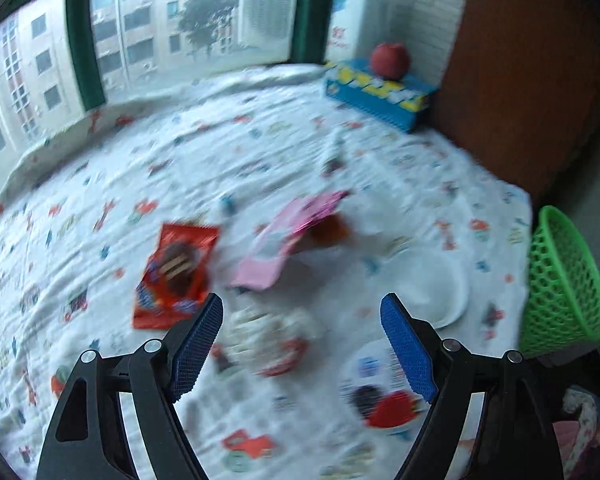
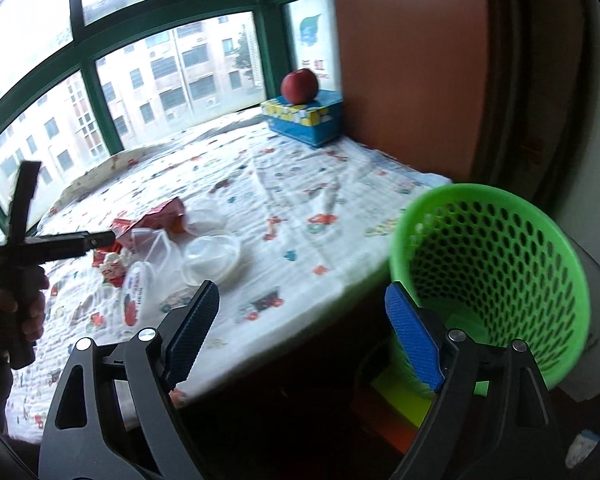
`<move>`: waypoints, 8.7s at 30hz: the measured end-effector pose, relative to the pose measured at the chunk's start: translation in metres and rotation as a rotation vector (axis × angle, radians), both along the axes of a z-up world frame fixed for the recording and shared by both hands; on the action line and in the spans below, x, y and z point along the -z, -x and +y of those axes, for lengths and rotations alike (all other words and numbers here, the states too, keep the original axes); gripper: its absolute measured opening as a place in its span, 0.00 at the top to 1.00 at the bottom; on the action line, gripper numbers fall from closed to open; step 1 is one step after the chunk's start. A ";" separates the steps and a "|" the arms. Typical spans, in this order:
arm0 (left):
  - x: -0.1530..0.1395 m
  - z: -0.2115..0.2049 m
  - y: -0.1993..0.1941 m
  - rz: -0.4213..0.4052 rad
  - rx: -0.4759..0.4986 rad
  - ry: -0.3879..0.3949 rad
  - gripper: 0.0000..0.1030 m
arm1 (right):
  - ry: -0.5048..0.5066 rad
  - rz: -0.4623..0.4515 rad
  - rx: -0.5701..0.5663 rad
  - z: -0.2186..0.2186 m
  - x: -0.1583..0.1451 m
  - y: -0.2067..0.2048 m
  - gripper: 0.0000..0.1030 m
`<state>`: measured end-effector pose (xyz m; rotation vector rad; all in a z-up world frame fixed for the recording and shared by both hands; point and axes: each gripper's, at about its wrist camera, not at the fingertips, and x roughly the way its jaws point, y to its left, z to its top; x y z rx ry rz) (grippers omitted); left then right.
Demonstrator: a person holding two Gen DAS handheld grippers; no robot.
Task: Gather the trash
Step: 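Move both grippers back over the trash on the bed, then grasp the crumpled white wrapper with the left gripper while the right grasps the yogurt cup, then carry the wrapper and yogurt cup over the green basket and release both, then move both grippers back to the bed toward the orange wrapper, then grasp the orange snack wrapper with the left gripper while the right grasps a clear container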
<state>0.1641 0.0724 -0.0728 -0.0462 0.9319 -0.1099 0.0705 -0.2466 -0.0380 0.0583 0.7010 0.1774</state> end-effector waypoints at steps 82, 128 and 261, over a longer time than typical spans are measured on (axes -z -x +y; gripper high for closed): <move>-0.030 0.034 0.045 -0.106 0.108 0.222 0.68 | 0.158 0.076 -0.189 0.159 0.042 -0.034 0.13; -0.087 -0.262 -0.002 -0.122 0.545 0.175 0.68 | -0.044 0.112 0.361 -0.181 0.043 -0.032 0.08; 0.055 0.123 -0.051 0.063 -0.103 0.085 0.72 | -0.071 0.229 -0.232 0.155 0.071 -0.081 0.14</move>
